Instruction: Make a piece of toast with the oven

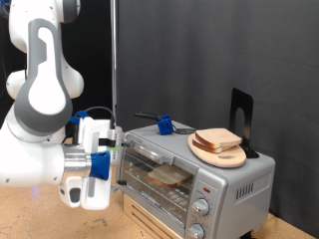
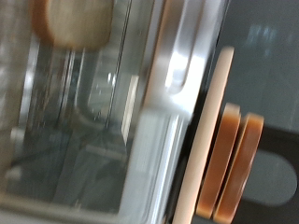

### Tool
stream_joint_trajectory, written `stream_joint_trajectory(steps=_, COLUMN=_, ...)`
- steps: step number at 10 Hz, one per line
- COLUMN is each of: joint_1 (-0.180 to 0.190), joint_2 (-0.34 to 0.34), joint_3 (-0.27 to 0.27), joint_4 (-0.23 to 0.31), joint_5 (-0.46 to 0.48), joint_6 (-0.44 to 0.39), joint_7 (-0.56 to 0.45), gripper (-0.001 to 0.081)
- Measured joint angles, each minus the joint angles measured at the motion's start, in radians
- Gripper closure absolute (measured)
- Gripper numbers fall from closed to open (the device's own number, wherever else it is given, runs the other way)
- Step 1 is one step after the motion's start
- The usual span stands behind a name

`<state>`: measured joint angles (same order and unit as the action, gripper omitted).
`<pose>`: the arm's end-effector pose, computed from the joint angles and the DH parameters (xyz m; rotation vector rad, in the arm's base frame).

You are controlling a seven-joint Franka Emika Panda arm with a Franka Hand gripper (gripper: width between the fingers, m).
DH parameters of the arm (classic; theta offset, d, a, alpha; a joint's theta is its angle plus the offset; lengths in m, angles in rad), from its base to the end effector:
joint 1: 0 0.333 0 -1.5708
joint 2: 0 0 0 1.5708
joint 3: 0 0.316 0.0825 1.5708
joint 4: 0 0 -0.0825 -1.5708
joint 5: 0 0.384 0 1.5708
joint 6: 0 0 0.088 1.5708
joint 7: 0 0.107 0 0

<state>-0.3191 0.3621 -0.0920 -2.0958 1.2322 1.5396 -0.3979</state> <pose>0.5186 -0.1123 0.2625 -1.7053 0.5719 0.2951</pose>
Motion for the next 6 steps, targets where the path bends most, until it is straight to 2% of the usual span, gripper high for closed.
stream_joint_trajectory(steps=3, joint_1=0.008, joint_2=0.094, joint_3=0.023, joint_4=0.093, joint_5=0.083, joint_6=0.082, joint_7=-0.011, gripper=-0.0002)
stream_joint_trajectory(steps=6, joint_1=0.016, joint_2=0.198, joint_3=0.044, joint_4=0.210, joint_5=0.091, joint_6=0.130, joint_7=-0.008, gripper=-0.0002)
